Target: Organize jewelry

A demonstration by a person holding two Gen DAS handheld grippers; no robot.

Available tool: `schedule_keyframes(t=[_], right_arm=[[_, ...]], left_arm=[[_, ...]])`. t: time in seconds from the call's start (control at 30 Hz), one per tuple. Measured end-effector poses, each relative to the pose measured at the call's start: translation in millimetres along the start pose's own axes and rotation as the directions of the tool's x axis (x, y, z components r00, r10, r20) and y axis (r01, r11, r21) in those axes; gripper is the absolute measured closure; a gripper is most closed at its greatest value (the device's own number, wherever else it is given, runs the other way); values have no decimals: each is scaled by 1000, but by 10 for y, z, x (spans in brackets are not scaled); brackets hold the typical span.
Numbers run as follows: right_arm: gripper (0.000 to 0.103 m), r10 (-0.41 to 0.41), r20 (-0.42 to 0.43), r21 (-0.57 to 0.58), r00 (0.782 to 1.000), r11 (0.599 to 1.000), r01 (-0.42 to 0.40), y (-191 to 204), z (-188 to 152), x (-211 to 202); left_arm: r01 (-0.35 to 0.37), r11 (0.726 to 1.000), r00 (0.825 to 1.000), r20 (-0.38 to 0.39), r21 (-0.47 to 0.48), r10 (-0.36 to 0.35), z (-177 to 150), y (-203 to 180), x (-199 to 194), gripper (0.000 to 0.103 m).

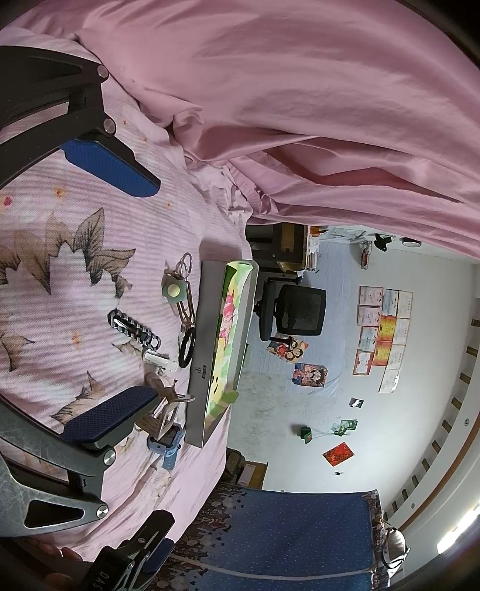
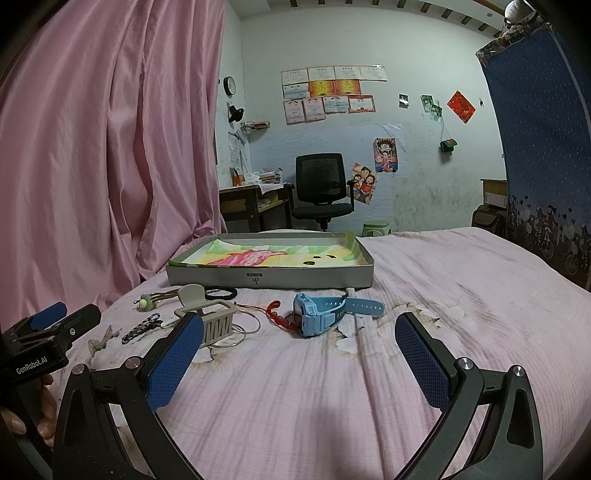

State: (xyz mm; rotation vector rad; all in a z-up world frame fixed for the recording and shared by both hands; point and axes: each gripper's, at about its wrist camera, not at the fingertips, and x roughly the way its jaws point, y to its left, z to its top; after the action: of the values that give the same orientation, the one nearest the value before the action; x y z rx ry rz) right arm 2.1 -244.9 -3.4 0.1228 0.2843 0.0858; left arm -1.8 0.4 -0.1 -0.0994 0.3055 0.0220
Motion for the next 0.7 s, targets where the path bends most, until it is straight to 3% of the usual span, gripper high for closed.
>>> schedule_keyframes(t=[0.7], right_arm=[[1,-2,3,4,1000,1000,2,12,-6,16]], left_arm=[[-3,1000,1000,-3,2,3,1,17,-16,0]])
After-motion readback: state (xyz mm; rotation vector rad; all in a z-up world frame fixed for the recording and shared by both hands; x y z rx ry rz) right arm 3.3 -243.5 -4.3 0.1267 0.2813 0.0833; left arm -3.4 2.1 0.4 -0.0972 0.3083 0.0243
